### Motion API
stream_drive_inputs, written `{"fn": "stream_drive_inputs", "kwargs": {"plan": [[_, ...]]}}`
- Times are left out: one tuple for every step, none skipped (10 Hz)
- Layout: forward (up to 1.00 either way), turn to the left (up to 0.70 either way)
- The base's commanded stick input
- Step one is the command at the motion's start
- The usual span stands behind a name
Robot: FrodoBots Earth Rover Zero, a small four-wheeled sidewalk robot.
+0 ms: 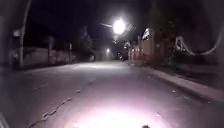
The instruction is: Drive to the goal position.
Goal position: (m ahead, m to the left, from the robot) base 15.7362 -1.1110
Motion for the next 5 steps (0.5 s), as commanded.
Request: {"fn": "stream_drive_inputs", "kwargs": {"plan": [[0.7,0.0],[0.7,0.0],[0.7,0.0],[0.7,0.0],[0.7,0.0]]}}
